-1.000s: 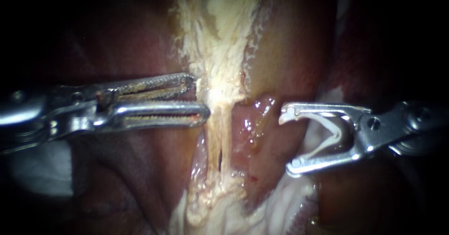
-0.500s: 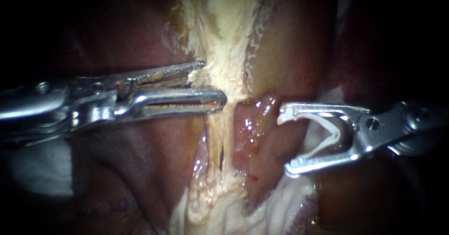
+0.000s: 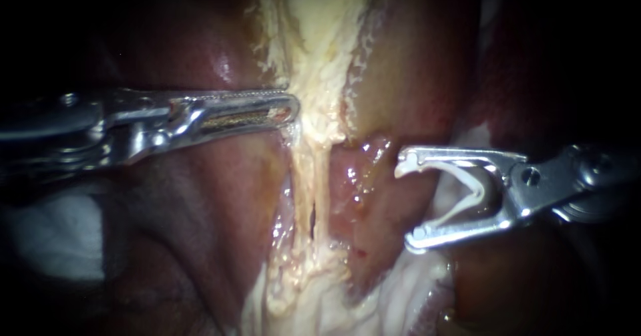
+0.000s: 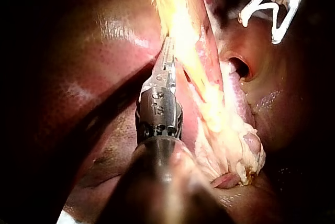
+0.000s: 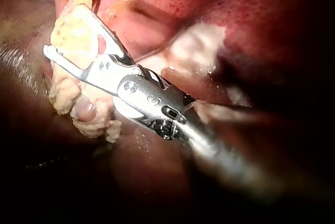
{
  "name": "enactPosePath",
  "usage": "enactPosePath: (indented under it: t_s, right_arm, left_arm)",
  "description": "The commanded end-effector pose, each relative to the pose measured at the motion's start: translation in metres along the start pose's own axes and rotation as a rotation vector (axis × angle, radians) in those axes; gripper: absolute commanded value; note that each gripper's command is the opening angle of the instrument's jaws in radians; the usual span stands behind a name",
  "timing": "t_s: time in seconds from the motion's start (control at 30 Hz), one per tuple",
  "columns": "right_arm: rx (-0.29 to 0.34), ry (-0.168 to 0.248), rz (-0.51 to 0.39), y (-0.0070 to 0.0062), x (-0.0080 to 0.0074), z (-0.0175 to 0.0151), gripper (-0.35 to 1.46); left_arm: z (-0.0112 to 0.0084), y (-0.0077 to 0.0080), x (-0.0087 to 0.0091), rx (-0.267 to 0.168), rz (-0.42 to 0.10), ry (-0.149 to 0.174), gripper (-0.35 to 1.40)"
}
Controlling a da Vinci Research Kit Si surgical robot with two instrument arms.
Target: Grabbing gallbladder
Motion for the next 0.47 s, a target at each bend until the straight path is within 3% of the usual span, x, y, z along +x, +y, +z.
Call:
enactPosePath:
  t_s: [0.03, 0.47]
  right_arm:
    - [0.001, 0.0, 0.0, 0.0, 0.0001, -0.0001, 0.57]
    - [0.001, -0.001, 0.0, 0.0, 0.0, -0.0002, 0.57]
  left_arm:
    - [-0.0001, -0.0002, 0.0, 0.001, 0.001, 0.0, -0.35]
    - [-0.0004, -0.0002, -0.0002, 0.004, -0.001, 0.002, -0.35]
